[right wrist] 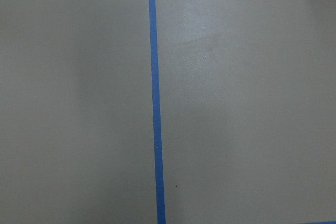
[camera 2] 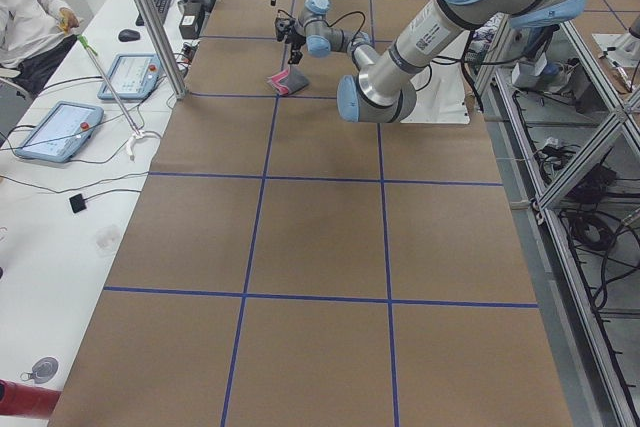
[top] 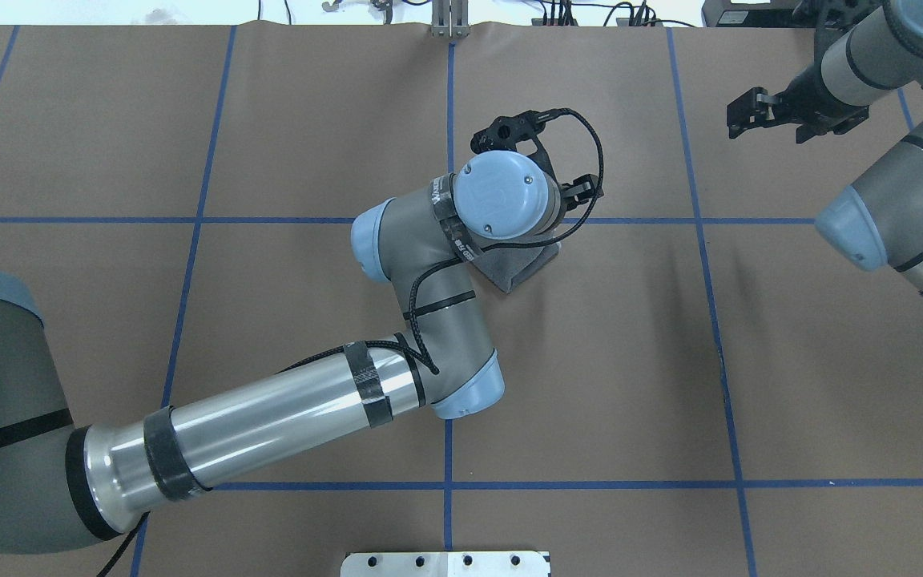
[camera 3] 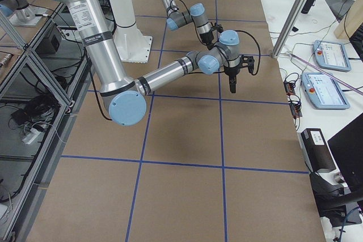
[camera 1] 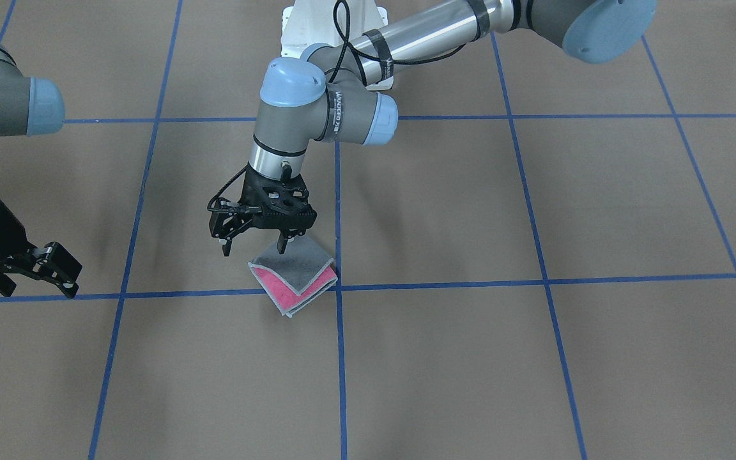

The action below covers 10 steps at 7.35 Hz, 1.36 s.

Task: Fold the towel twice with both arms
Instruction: 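Open the left gripper and raise it away from the folded towel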

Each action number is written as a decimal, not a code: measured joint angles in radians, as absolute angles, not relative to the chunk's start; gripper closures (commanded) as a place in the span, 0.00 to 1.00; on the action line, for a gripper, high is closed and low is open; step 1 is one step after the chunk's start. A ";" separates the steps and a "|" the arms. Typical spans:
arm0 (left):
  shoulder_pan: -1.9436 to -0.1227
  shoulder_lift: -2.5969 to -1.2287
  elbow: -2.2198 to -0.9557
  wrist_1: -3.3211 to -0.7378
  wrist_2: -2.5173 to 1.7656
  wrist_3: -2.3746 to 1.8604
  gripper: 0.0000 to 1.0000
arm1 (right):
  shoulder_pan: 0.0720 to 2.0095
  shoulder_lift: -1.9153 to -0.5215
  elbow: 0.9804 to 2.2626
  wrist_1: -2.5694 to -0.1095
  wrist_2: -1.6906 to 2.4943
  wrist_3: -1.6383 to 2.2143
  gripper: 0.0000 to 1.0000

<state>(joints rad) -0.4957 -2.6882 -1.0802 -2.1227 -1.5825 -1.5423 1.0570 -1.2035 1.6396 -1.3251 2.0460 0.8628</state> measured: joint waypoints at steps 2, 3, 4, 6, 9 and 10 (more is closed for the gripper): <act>-0.562 -2.663 -1.226 -1.873 -1.689 -1.382 0.00 | 1.089 -1.203 1.624 -1.331 2.083 0.787 0.00; -0.601 -2.630 -1.317 -1.734 -1.738 -1.280 0.00 | 1.122 -1.206 1.605 -1.335 2.113 0.724 0.00; -0.648 -2.582 -1.412 -1.599 -1.784 -1.161 0.00 | 1.153 -1.212 1.589 -1.348 2.135 0.658 0.00; -0.753 -2.472 -1.581 -1.374 -1.861 -0.892 0.00 | 1.215 -1.221 1.590 -1.457 2.152 0.476 0.00; -0.948 -2.245 -1.736 -1.287 -2.014 -0.518 0.00 | 1.352 -1.240 1.620 -1.666 2.172 0.151 0.00; -1.024 -2.169 -1.760 -1.285 -2.056 -0.396 0.01 | 1.417 -1.265 1.623 -1.712 2.202 0.035 0.00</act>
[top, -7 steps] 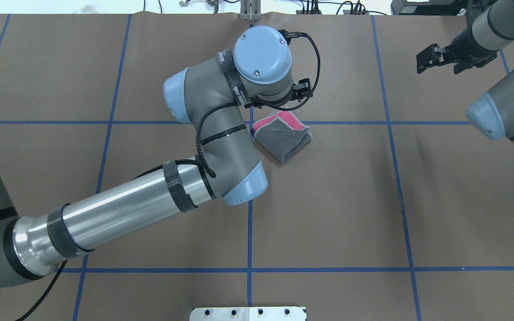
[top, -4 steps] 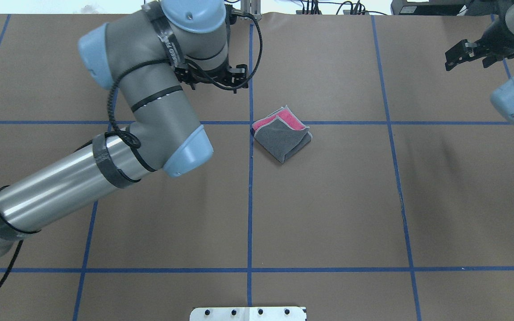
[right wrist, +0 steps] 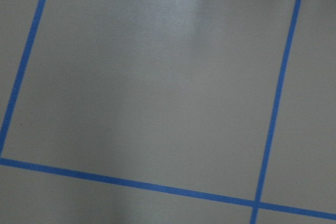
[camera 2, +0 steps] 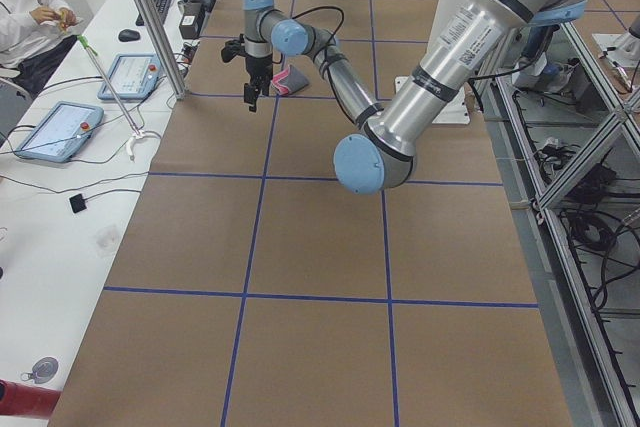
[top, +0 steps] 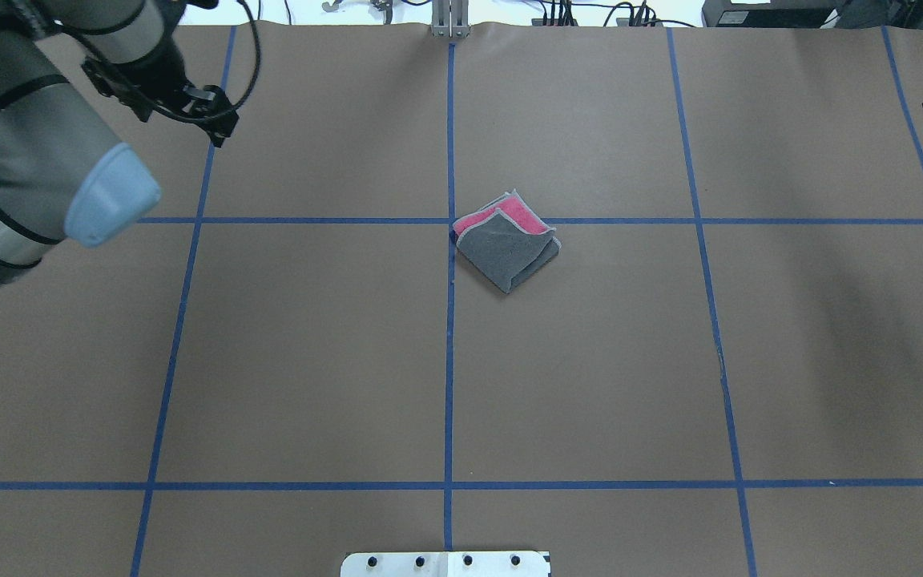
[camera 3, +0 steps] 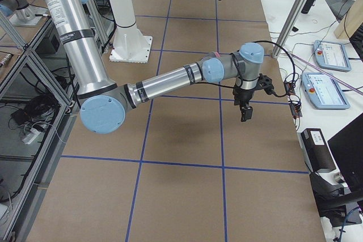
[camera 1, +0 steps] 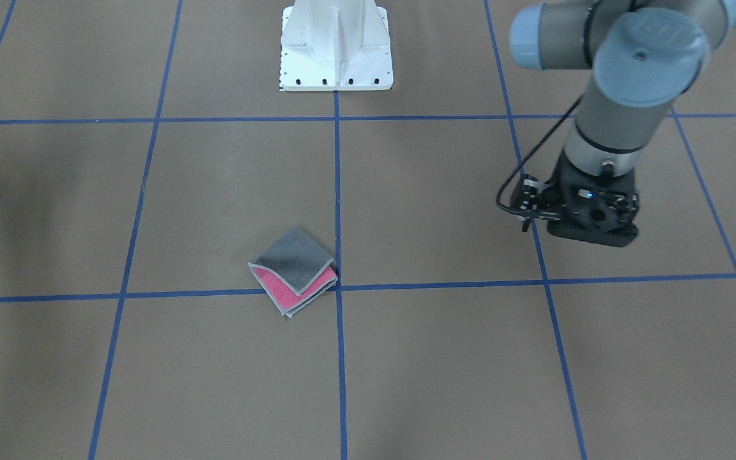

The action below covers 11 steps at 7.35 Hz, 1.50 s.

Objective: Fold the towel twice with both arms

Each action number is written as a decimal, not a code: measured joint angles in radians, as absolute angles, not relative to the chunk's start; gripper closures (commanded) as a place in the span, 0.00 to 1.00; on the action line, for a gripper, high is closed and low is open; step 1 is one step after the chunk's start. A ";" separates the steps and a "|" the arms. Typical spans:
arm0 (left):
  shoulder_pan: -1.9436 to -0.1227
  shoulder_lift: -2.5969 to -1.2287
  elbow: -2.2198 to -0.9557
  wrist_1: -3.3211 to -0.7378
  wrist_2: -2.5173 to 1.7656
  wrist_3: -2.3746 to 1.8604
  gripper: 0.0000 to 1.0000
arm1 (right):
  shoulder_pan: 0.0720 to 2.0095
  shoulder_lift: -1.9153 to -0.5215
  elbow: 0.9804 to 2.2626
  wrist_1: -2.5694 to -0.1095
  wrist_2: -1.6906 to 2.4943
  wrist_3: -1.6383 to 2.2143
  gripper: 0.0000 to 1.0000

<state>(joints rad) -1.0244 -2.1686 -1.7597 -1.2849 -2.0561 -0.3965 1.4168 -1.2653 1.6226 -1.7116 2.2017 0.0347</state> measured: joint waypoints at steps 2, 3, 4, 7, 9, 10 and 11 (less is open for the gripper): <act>-1.186 -2.027 -1.771 -1.288 -2.139 -0.156 0.00 | 1.532 -1.349 1.624 -1.738 2.248 -0.139 0.01; -1.262 -1.961 -1.769 -1.291 -2.172 -0.046 0.00 | 1.576 -1.392 1.624 -1.740 2.256 -0.192 0.01; -1.328 -1.897 -1.767 -1.292 -2.195 0.049 0.00 | 1.608 -1.436 1.625 -1.739 2.258 -0.221 0.01; -1.484 -1.728 -1.760 -1.294 -2.230 0.228 0.00 | 1.634 -1.539 1.639 -1.732 2.254 -0.202 0.01; -1.548 -1.627 -1.740 -1.301 -2.243 0.248 0.00 | 1.634 -1.591 1.695 -1.731 2.254 -0.131 0.01; -1.581 -1.598 -1.728 -1.312 -2.256 0.251 0.00 | 1.633 -1.612 1.716 -1.727 2.254 -0.114 0.01; -1.602 -1.577 -1.722 -1.321 -2.288 0.252 0.00 | 1.632 -1.627 1.724 -1.715 2.253 -0.106 0.01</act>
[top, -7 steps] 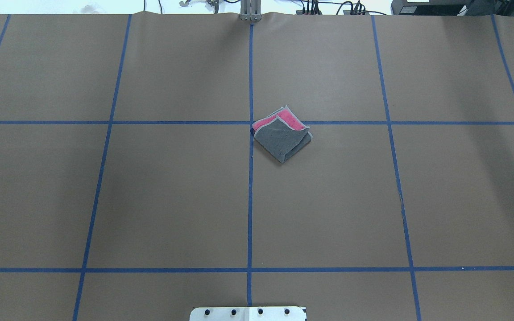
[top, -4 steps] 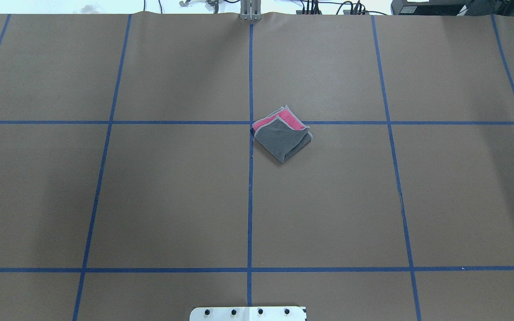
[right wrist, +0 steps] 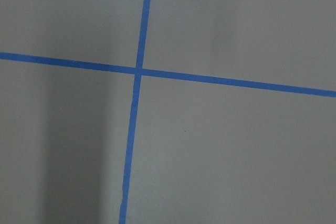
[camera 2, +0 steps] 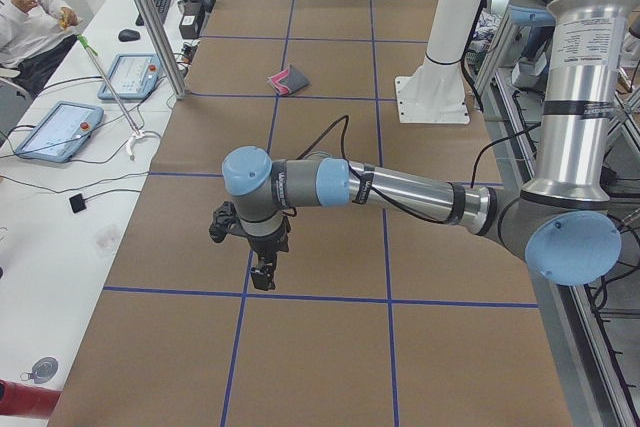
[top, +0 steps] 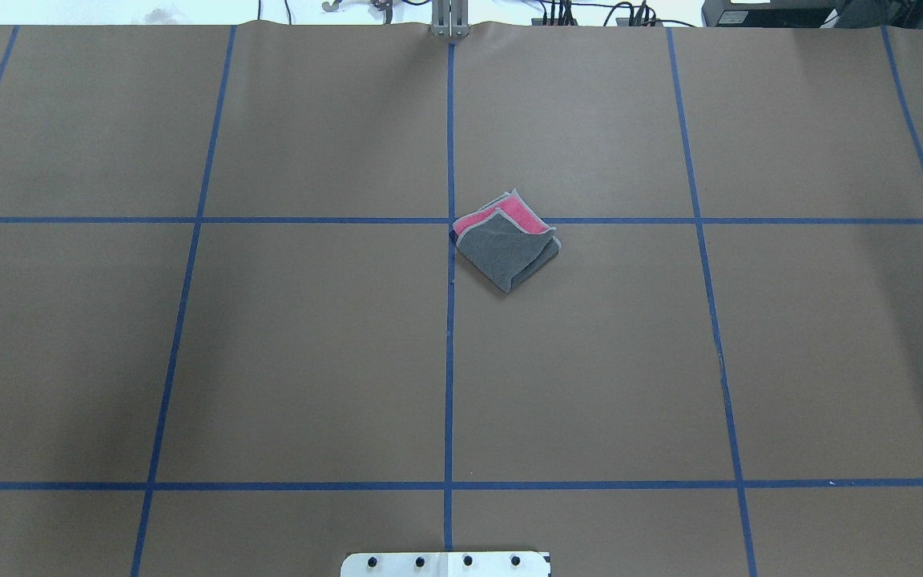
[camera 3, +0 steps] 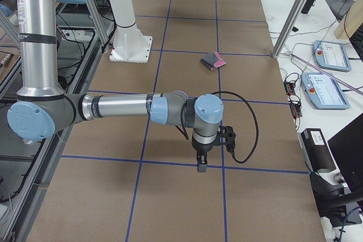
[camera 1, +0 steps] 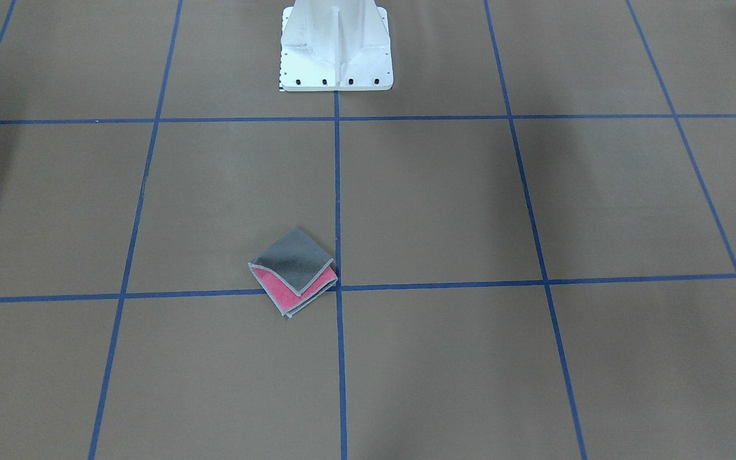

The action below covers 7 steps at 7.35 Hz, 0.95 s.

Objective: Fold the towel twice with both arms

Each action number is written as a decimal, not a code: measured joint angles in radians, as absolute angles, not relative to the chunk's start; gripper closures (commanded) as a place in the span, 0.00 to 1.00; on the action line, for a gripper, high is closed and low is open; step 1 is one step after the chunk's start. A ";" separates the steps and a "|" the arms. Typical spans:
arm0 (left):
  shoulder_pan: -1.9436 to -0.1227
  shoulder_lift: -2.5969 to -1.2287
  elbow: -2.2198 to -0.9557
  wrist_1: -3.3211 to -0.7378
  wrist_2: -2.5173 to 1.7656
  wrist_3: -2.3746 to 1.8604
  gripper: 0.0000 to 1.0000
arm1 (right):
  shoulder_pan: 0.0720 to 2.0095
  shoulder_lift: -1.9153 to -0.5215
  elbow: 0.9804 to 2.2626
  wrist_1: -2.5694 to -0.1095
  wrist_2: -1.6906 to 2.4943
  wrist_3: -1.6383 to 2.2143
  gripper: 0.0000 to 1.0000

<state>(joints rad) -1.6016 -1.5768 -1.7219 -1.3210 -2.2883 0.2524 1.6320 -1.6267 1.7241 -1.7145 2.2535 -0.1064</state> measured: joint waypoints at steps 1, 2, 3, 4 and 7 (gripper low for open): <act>-1.610 -1.558 -1.718 -1.332 -2.324 0.252 0.00 | 1.631 -1.637 1.726 -1.697 2.254 -0.100 0.01; -1.614 -1.550 -1.716 -1.342 -2.343 0.251 0.00 | 1.628 -1.642 1.726 -1.685 2.254 -0.092 0.01; -1.614 -1.545 -1.713 -1.347 -2.351 0.250 0.00 | 1.622 -1.643 1.725 -1.672 2.256 -0.081 0.01; -1.615 -1.544 -1.713 -1.349 -2.353 0.250 0.00 | 1.611 -1.644 1.722 -1.657 2.260 -0.063 0.01; -1.614 -1.545 -1.693 -1.364 -2.355 0.249 0.00 | 1.584 -1.644 1.720 -1.631 2.264 -0.031 0.00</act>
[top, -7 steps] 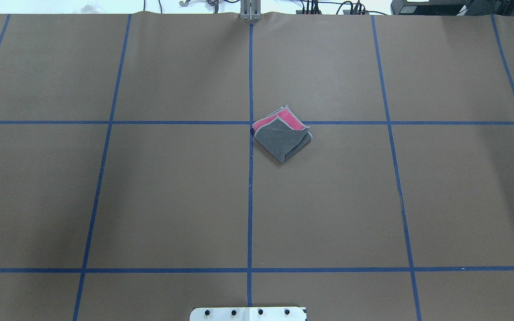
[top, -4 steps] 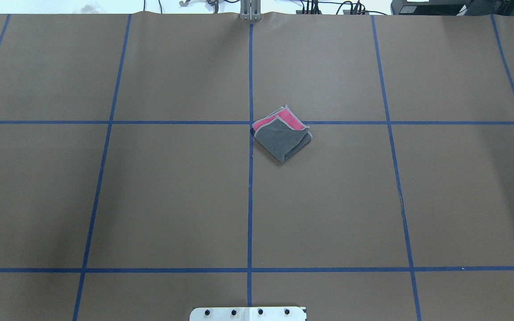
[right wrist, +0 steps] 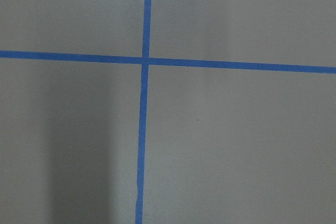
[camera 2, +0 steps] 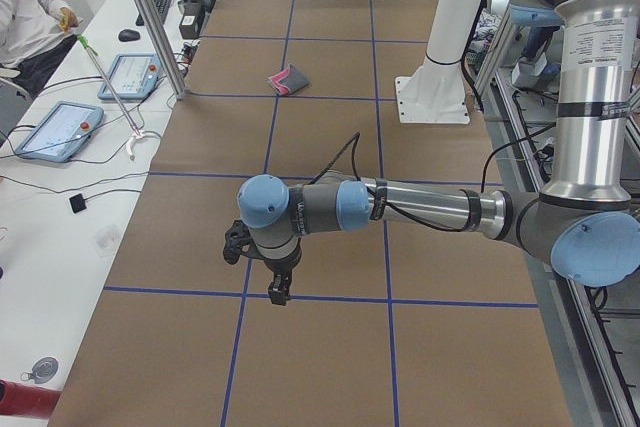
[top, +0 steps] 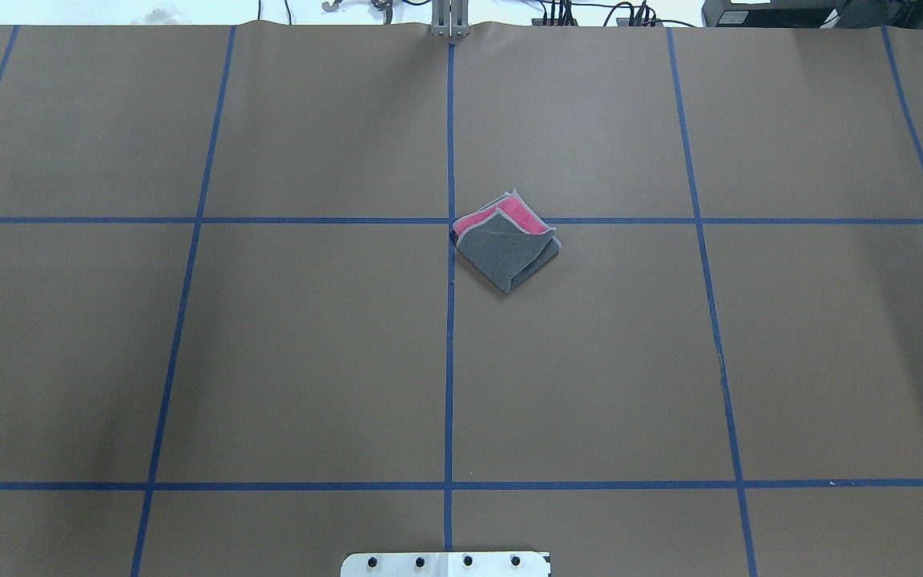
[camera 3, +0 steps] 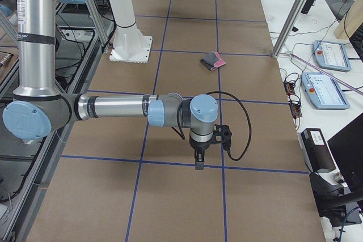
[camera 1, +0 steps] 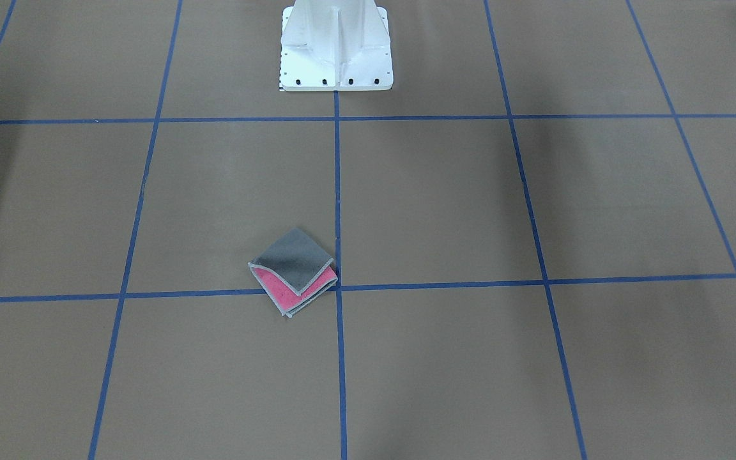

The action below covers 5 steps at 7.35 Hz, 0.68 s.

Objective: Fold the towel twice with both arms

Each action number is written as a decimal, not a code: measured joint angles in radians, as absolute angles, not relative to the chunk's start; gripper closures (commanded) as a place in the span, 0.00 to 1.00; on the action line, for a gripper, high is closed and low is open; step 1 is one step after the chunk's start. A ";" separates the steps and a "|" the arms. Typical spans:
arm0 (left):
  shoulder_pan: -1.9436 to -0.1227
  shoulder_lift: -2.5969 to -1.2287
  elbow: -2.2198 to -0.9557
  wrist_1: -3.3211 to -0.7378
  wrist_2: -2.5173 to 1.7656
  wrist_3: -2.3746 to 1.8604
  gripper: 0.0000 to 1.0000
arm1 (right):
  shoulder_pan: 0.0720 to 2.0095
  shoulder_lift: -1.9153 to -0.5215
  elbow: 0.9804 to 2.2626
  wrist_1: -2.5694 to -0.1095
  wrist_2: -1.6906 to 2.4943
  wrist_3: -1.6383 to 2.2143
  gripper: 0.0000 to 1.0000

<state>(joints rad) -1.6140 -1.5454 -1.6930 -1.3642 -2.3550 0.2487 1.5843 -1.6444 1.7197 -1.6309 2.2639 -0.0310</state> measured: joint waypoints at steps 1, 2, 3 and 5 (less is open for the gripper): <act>-1.613 -1.546 -1.677 -1.391 -2.355 0.248 0.00 | 1.583 -1.644 1.720 -1.629 2.264 -0.030 0.00; -1.613 -1.548 -1.667 -1.413 -2.355 0.248 0.00 | 1.583 -1.645 1.720 -1.628 2.264 -0.031 0.00; -1.613 -1.550 -1.665 -1.424 -2.364 0.250 0.00 | 1.582 -1.645 1.720 -1.627 2.264 -0.031 0.00; -1.612 -1.554 -1.664 -1.462 -2.387 0.252 0.00 | 1.582 -1.646 1.720 -1.626 2.265 -0.032 0.00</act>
<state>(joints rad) -1.6122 -1.5541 -1.6642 -1.4618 -2.3872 0.2519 1.5825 -1.6458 1.7204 -1.6263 2.2648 -0.0325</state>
